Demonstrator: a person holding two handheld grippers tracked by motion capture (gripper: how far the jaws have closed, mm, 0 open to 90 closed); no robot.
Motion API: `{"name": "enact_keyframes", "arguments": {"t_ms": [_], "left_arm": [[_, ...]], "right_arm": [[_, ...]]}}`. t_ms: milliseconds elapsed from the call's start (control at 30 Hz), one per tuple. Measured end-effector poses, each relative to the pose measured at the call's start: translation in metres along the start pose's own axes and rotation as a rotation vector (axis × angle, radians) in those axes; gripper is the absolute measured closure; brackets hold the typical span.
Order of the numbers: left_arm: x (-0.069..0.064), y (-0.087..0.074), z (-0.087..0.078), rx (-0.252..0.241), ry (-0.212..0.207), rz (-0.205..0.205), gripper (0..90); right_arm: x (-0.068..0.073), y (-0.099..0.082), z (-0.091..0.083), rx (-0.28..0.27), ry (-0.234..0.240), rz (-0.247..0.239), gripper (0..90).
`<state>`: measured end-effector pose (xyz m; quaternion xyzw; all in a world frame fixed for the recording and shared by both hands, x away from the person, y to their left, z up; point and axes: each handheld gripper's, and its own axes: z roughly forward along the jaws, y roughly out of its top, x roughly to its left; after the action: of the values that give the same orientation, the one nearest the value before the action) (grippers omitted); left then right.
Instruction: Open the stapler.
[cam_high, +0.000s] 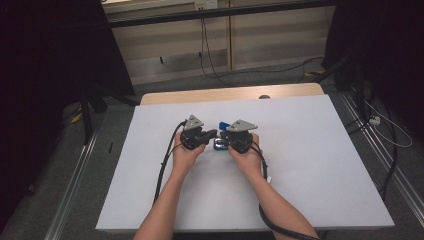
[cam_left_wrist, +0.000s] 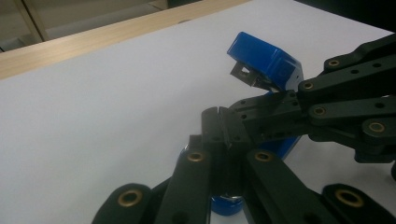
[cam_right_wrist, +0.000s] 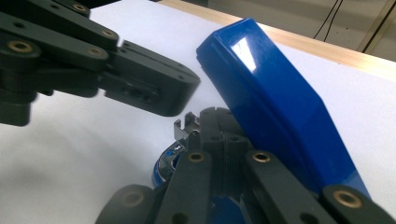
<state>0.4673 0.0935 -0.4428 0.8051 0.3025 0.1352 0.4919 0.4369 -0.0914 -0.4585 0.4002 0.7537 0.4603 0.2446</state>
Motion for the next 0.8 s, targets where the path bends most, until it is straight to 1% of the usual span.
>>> {"name": "enact_keyframes", "arguments": {"t_ms": [133, 233, 267, 367, 433, 500, 533, 567, 633, 800], "left_arm": [[-0.001, -0.002, 0.005, 0.014, 0.010, 0.008, 90.0], [0.000, -0.004, 0.009, 0.003, 0.012, -0.001, 90.0], [-0.001, -0.004, 0.010, 0.007, 0.019, 0.008, 90.0], [-0.004, -0.004, 0.012, 0.019, 0.019, 0.018, 90.0], [-0.003, -0.005, 0.012, 0.016, 0.012, 0.007, 90.0], [-0.003, -0.005, 0.012, 0.016, 0.012, 0.004, 90.0], [-0.005, -0.006, 0.013, 0.030, 0.025, 0.027, 90.0], [-0.005, -0.006, 0.013, 0.033, 0.029, 0.029, 90.0], [-0.005, -0.008, 0.015, 0.045, 0.034, 0.034, 90.0], [-0.006, -0.009, 0.015, 0.043, 0.038, 0.038, 90.0]], "right_arm": [[-0.001, -0.001, 0.000, -0.001, -0.001, 0.002, 90.0], [-0.001, -0.001, 0.000, 0.000, -0.001, 0.001, 90.0], [-0.001, -0.001, 0.000, 0.000, 0.000, 0.003, 90.0], [-0.001, 0.000, -0.001, 0.006, -0.007, -0.004, 90.0], [-0.001, -0.001, -0.001, 0.008, -0.005, -0.001, 90.0], [-0.001, -0.001, -0.001, 0.007, -0.006, 0.000, 90.0], [-0.001, 0.000, -0.002, 0.001, -0.014, 0.019, 90.0], [-0.001, 0.000, -0.003, 0.000, -0.020, 0.018, 90.0], [-0.002, 0.002, -0.004, -0.004, -0.043, 0.001, 90.0], [-0.001, 0.004, -0.006, 0.006, -0.068, -0.029, 90.0]]}}
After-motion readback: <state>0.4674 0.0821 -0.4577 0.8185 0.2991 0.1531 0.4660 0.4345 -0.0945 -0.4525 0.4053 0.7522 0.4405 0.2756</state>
